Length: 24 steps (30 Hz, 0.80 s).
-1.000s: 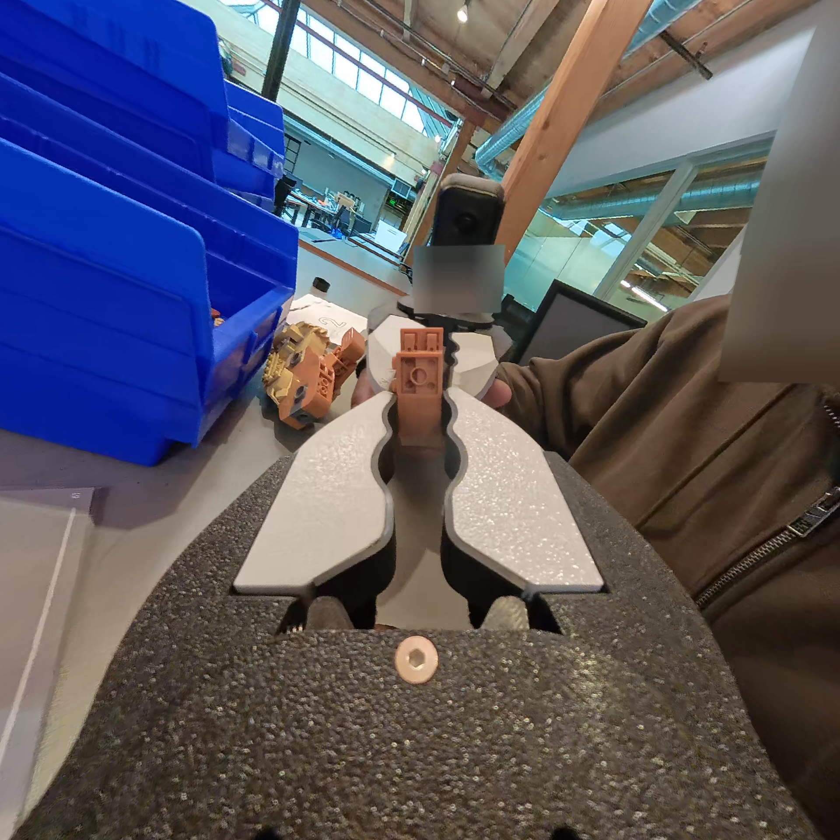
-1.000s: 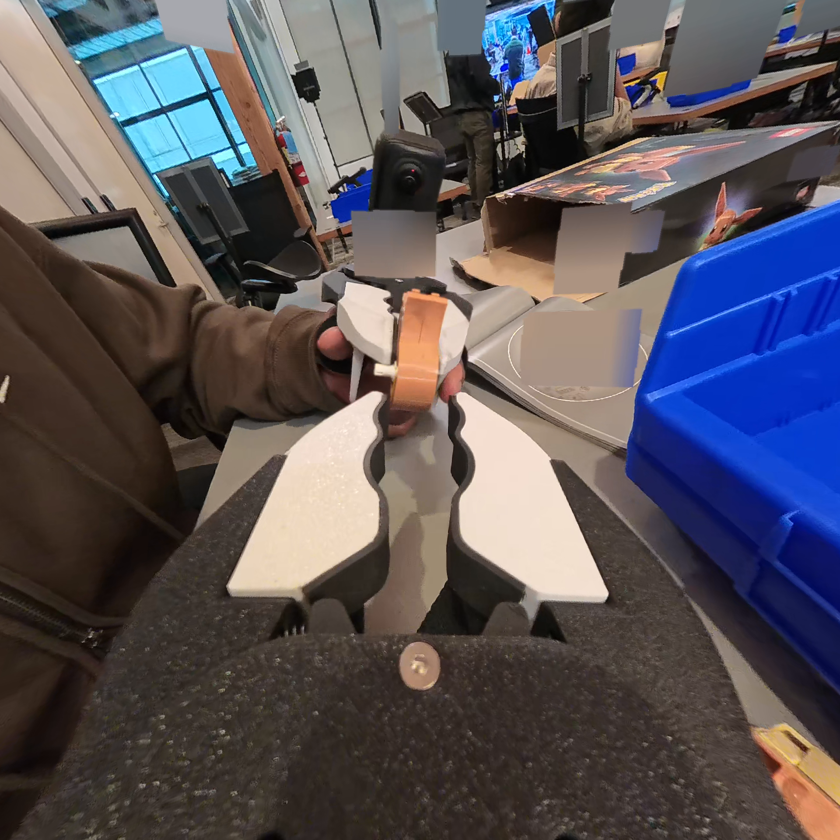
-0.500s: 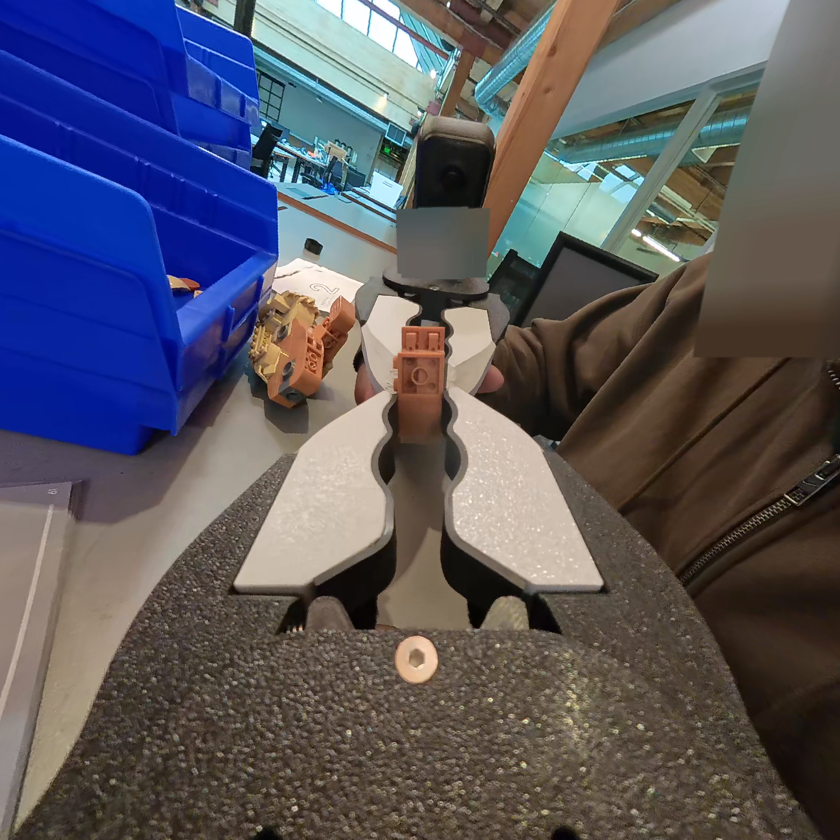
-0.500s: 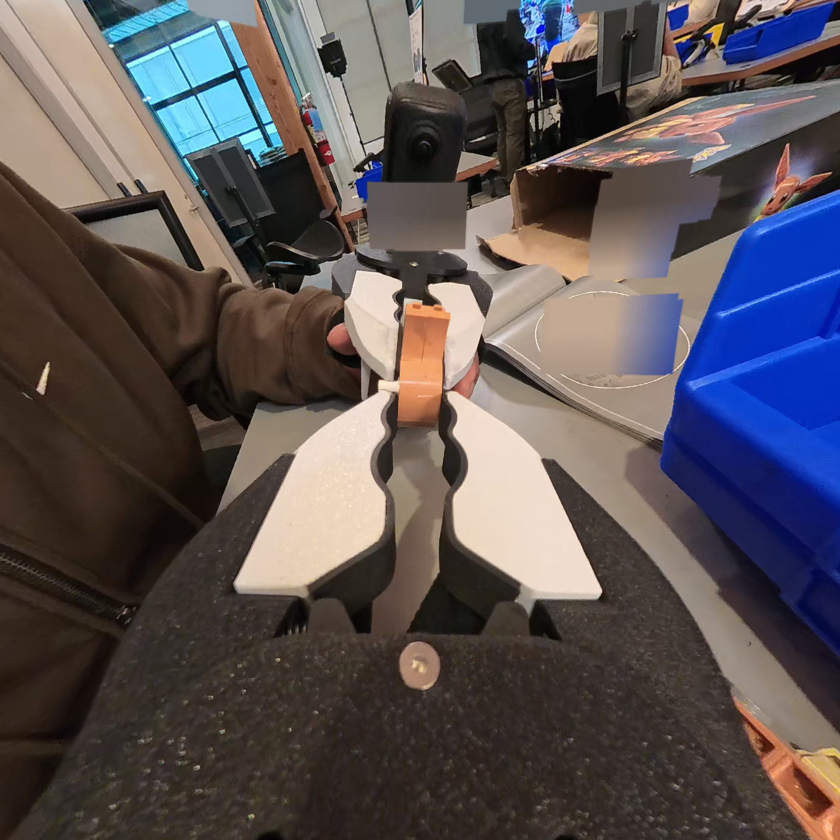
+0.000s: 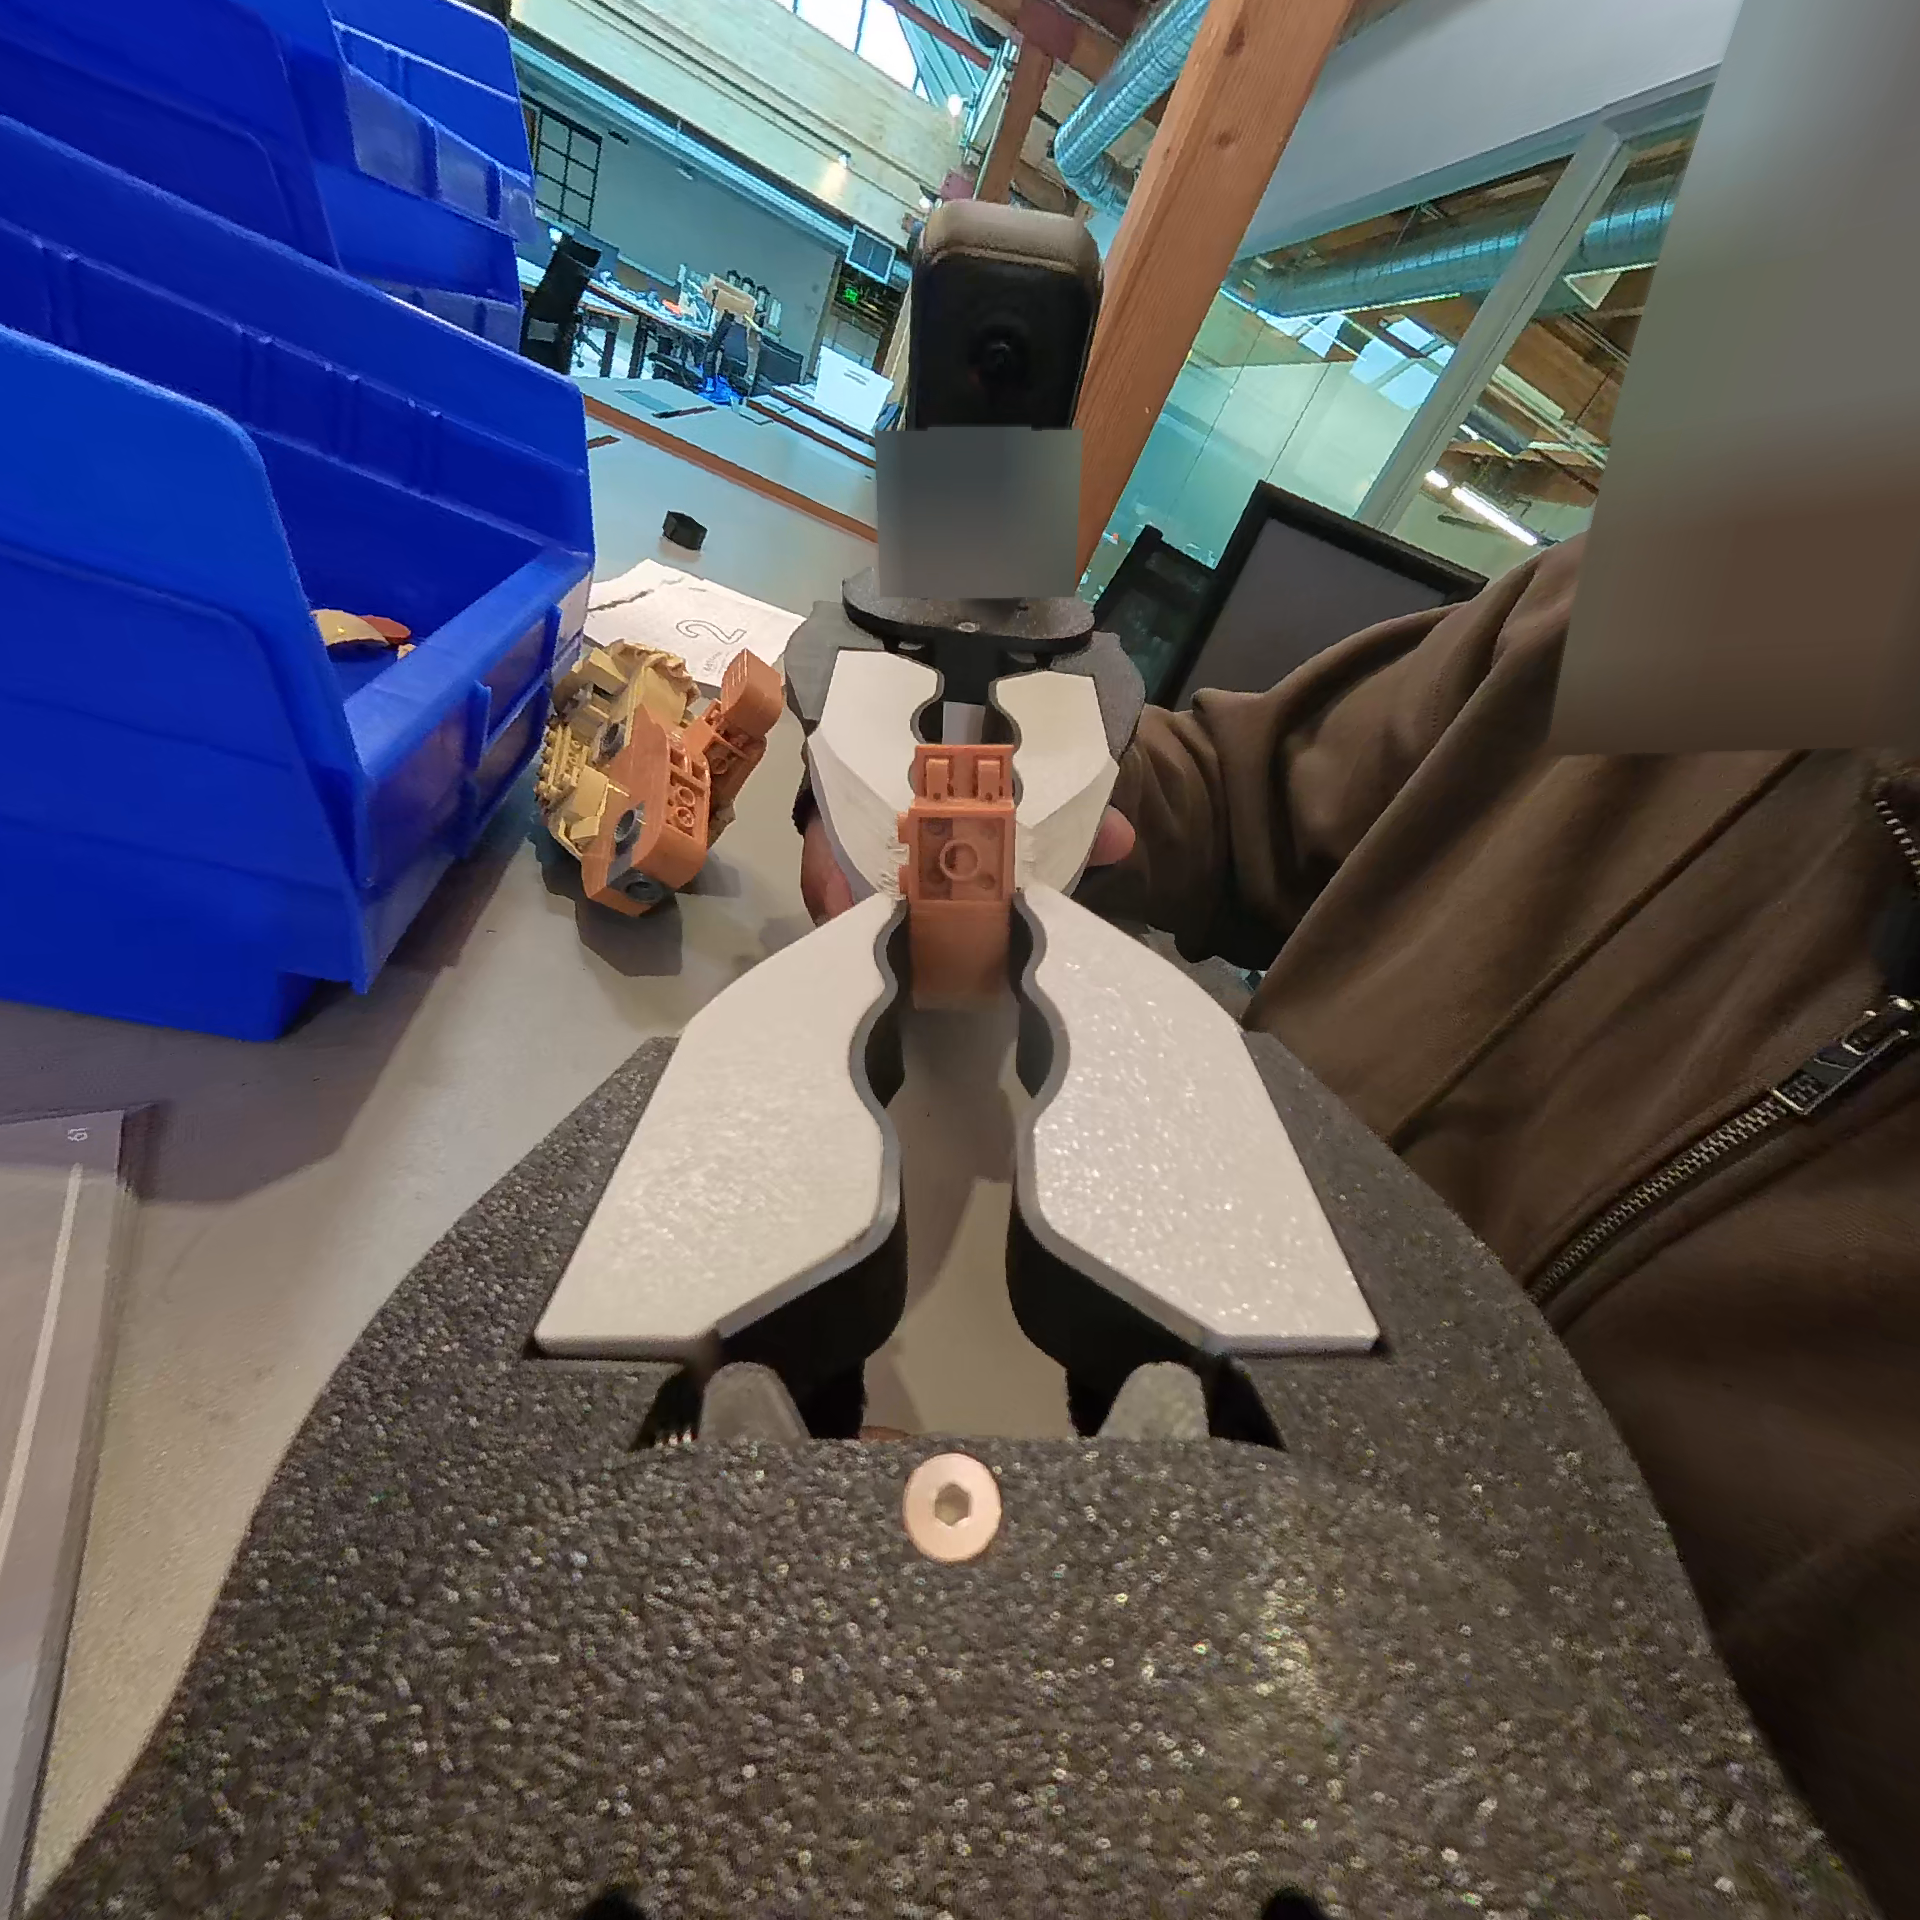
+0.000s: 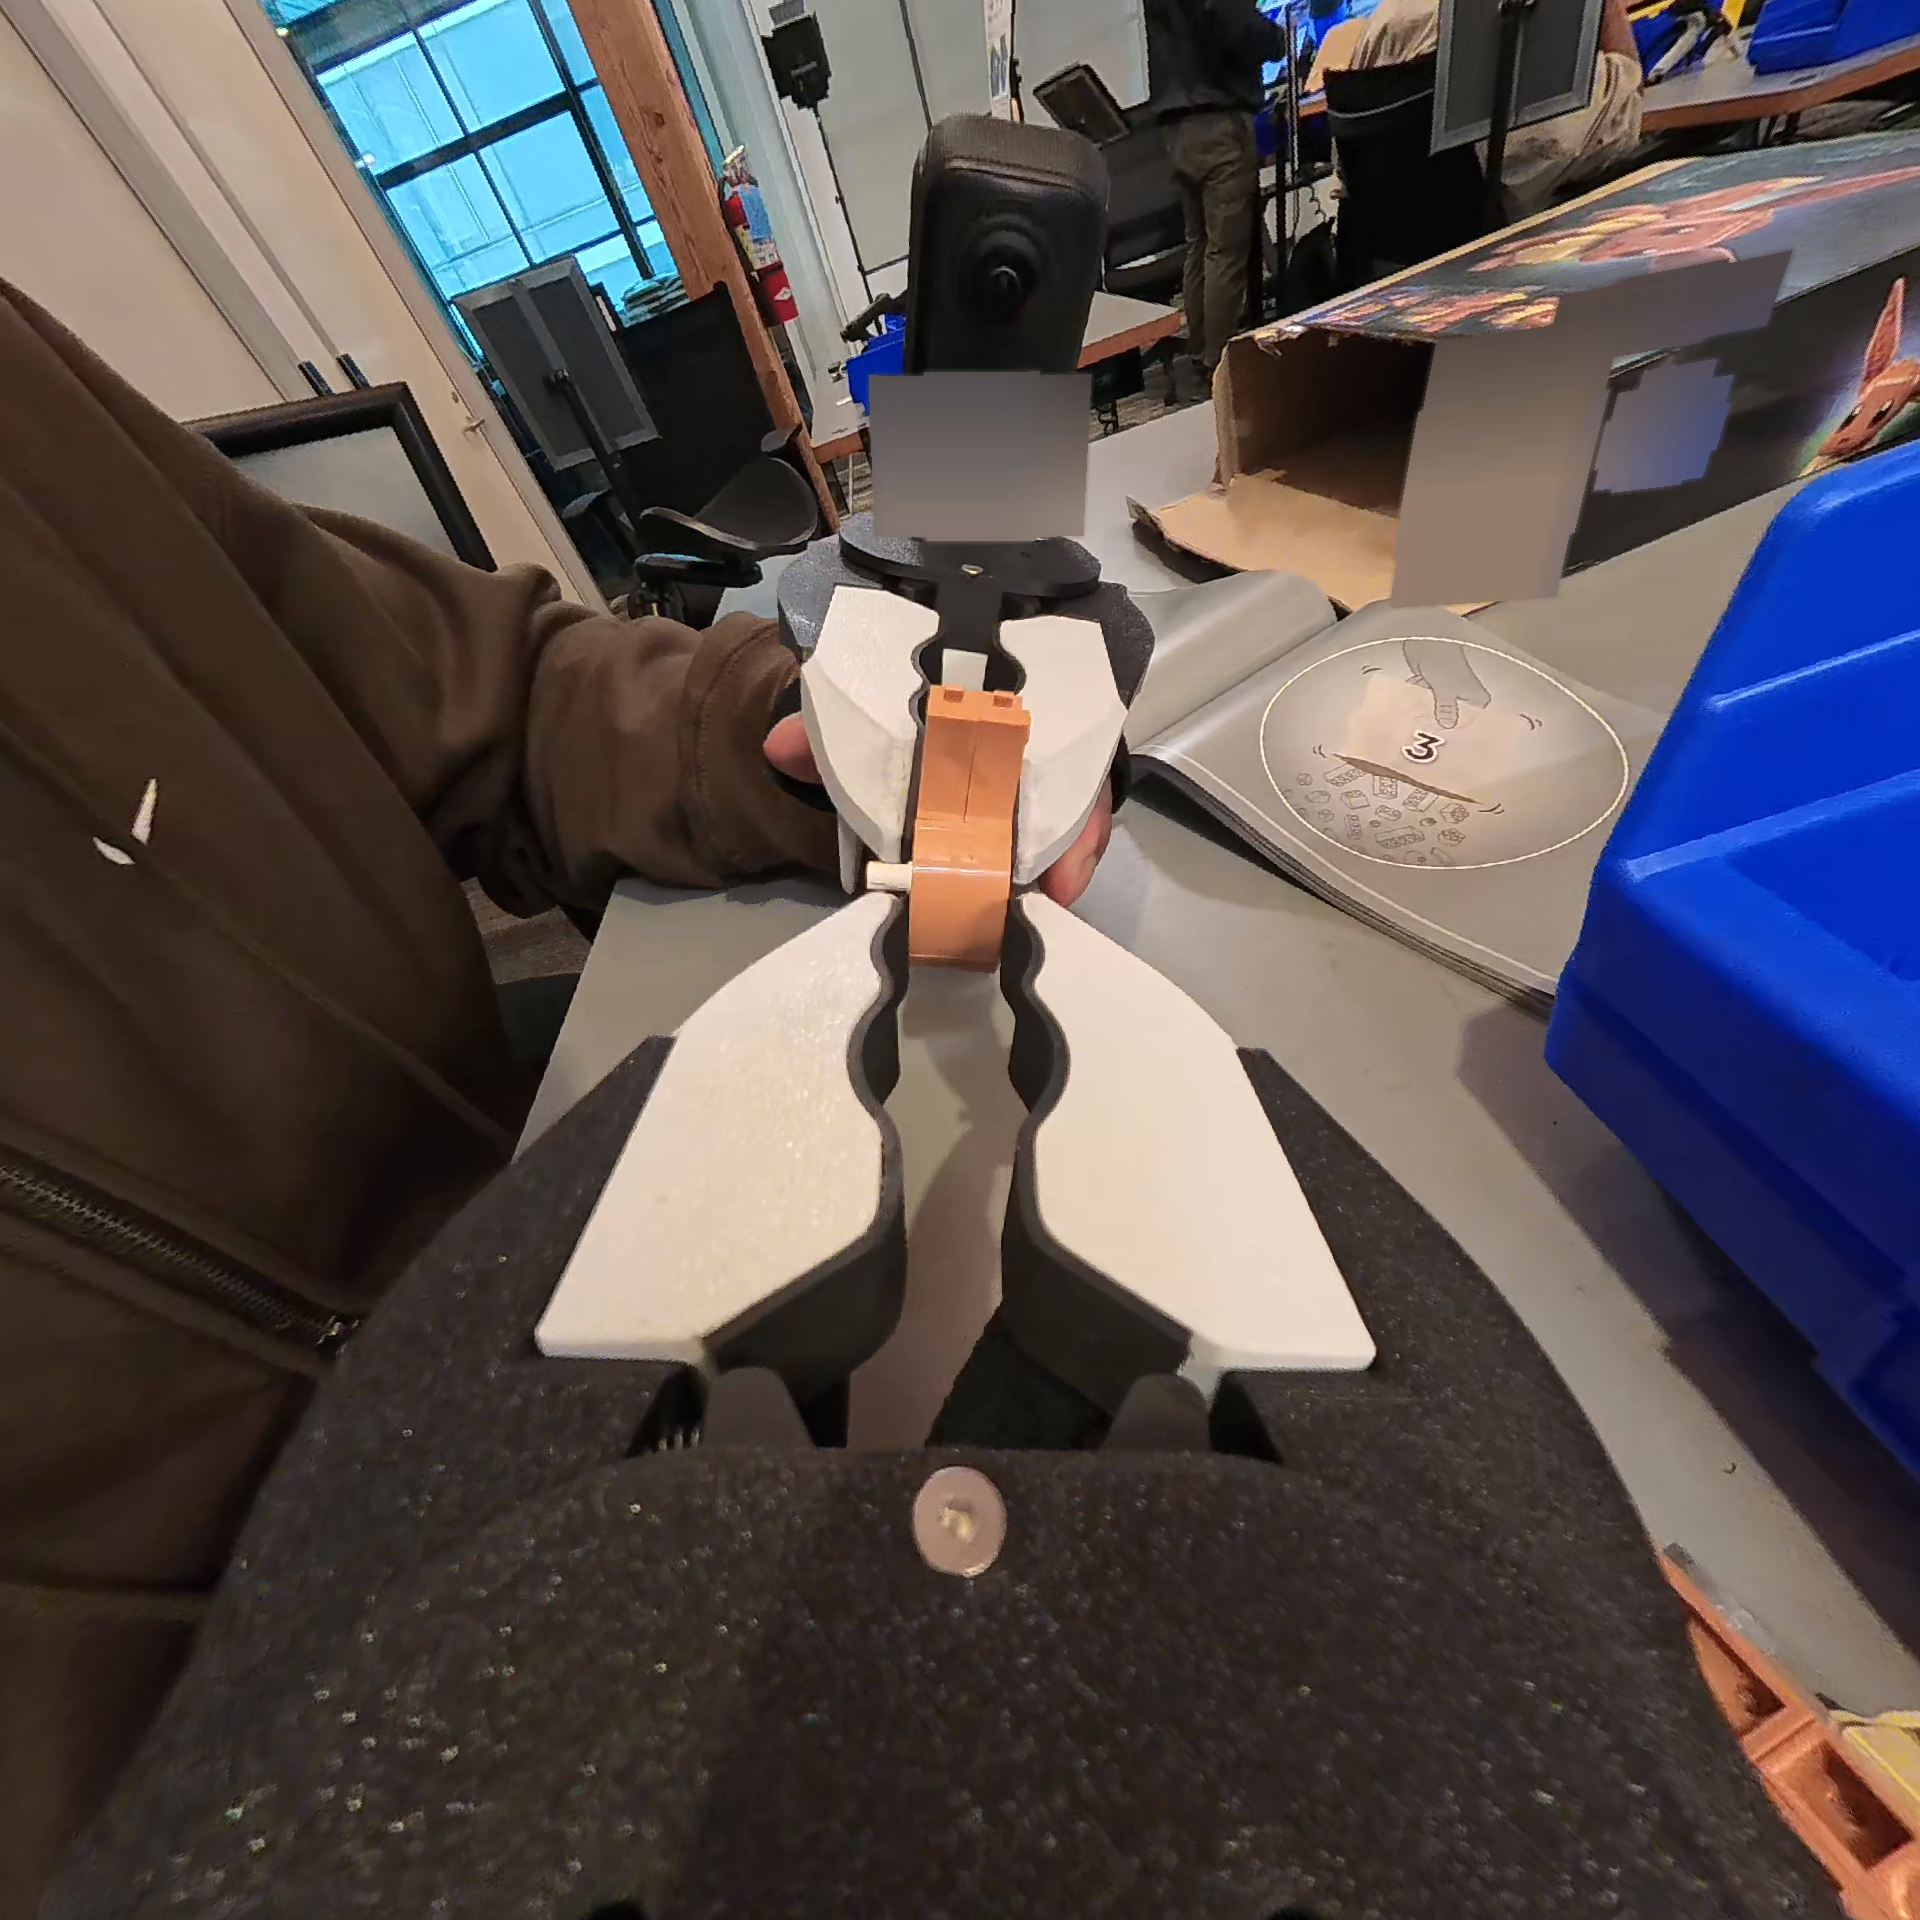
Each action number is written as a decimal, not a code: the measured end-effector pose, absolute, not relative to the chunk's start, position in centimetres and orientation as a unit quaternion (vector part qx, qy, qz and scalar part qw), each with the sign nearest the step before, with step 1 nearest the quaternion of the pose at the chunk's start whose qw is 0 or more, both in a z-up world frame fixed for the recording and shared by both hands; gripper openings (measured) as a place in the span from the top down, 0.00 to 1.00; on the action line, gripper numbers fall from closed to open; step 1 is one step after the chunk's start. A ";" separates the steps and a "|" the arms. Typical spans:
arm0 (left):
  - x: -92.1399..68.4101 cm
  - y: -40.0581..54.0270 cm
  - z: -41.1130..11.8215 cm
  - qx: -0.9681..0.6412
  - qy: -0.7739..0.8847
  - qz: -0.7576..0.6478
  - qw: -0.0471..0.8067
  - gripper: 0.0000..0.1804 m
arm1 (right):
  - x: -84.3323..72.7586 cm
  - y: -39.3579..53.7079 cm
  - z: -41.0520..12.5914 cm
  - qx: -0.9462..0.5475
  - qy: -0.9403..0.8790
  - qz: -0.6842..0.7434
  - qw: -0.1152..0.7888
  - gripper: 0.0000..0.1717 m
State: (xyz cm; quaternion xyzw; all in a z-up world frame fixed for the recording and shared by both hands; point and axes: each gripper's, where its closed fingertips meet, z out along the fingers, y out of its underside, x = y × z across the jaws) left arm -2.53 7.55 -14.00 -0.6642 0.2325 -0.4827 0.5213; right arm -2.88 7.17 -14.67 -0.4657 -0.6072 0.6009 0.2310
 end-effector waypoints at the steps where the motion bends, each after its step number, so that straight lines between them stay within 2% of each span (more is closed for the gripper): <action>1: -2.5 7.5 -14.0 -0.664 0.234 -0.483 0.521 0.90 | -2.8 7.1 -14.7 -0.465 -0.608 0.600 0.231 0.90; 16: -1.7 7.0 -14.7 -0.675 0.267 -0.466 0.506 0.91 | -1.8 6.7 -15.4 -0.460 -0.625 0.584 0.239 0.90; 21: -7.8 8.2 -12.7 -0.646 0.146 -0.495 0.563 0.91 | -0.2 10.3 -15.5 -0.473 -0.605 0.581 0.271 0.90; 24: -5.9 8.2 -14.1 -0.680 0.198 -0.452 0.541 0.91 | -0.2 10.1 -15.7 -0.467 -0.612 0.577 0.272 0.90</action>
